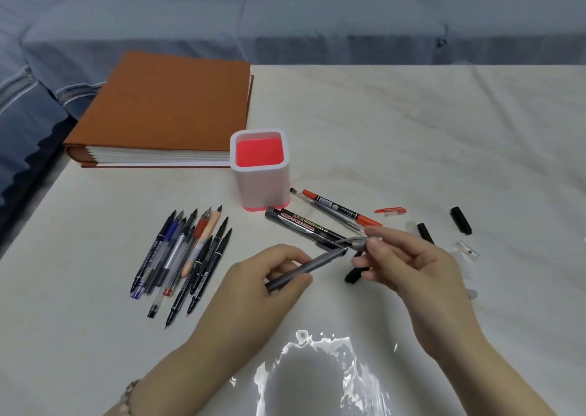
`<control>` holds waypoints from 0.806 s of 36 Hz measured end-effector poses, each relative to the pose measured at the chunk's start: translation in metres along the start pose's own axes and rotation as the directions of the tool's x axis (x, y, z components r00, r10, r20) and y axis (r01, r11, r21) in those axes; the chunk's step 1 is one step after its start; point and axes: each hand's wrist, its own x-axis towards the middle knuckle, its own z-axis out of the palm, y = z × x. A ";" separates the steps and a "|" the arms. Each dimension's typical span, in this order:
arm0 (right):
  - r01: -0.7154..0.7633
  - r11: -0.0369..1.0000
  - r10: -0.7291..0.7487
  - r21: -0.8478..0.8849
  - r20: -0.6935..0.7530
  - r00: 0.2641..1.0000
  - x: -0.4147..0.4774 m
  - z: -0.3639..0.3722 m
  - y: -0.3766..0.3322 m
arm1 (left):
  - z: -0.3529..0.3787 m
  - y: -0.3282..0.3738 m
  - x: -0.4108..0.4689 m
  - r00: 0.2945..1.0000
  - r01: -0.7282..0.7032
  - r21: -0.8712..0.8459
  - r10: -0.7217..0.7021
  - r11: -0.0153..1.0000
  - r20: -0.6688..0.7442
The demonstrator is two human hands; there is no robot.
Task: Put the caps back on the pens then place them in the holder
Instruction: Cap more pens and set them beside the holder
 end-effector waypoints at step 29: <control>0.023 1.000 -0.021 -0.012 0.177 0.984 -0.012 -0.005 0.001 | 0.006 -0.009 -0.002 0.842 -0.495 0.397 0.540 0.773 -0.002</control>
